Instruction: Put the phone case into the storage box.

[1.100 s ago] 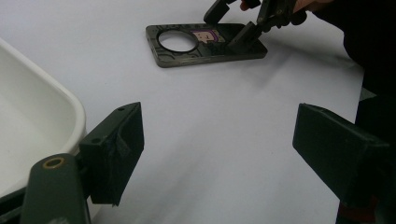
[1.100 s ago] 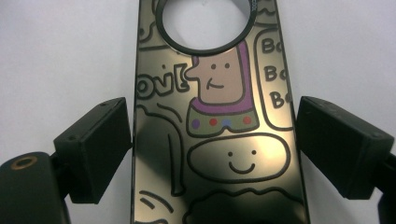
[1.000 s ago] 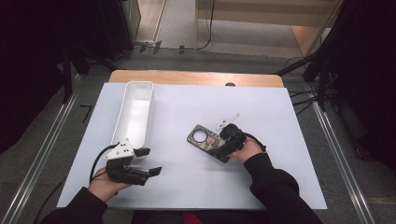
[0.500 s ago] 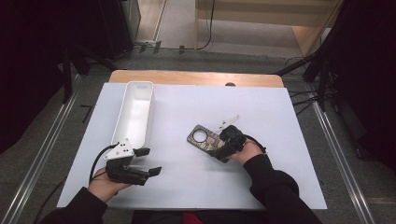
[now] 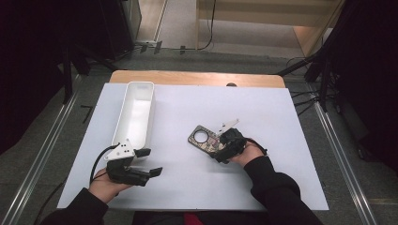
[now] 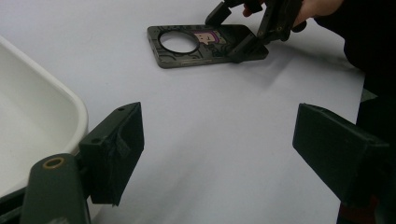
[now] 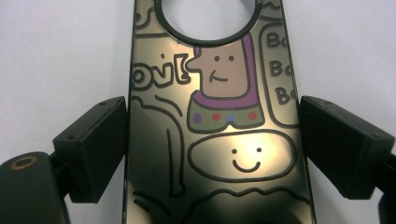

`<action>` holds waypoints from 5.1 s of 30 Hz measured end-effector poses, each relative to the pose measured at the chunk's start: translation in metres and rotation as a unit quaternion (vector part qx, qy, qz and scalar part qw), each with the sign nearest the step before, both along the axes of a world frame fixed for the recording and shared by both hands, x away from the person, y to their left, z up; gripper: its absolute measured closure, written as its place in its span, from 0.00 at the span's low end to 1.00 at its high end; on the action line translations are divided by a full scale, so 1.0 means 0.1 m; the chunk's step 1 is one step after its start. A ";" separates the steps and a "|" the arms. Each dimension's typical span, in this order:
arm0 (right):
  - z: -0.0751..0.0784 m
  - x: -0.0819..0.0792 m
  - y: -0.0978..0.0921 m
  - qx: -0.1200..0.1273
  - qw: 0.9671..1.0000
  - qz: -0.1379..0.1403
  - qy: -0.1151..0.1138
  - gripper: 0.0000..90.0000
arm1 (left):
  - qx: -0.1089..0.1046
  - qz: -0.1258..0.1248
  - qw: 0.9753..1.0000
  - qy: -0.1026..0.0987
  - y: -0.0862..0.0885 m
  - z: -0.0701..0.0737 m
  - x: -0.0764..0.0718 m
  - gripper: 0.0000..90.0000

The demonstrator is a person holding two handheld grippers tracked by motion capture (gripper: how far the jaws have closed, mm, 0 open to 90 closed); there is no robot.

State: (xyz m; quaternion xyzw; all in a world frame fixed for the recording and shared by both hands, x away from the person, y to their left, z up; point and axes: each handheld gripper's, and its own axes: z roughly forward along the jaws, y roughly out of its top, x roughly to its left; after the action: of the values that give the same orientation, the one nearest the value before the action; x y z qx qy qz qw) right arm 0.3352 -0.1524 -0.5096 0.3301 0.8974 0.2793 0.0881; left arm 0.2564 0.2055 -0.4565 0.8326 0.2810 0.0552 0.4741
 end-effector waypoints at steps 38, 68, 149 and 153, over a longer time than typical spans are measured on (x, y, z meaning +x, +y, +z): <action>0.04 0.10 -0.08 0.047 0.998 -0.016 0.045 0.12 | -0.017 0.007 1.000 0.025 -0.02 0.03 0.02 0.18; 0.21 0.17 -0.32 0.156 0.981 -0.060 0.099 0.12 | -0.013 0.044 0.997 0.060 -0.23 0.20 0.17 0.19; 0.21 -0.13 -0.39 0.235 0.951 -0.186 0.082 0.12 | -0.006 0.066 0.989 0.131 -1.31 0.31 0.95 0.21; 0.22 -0.18 -0.36 0.238 0.949 -0.194 0.072 0.12 | -0.016 0.079 0.987 0.138 -1.30 0.29 1.03 0.21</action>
State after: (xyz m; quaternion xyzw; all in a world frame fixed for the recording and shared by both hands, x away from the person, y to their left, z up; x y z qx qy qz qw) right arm 0.3176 -0.1883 -0.4877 0.5281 0.7276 0.4379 -0.0059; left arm 0.3590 0.0751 -0.4270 0.7998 0.4096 -0.0273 0.4380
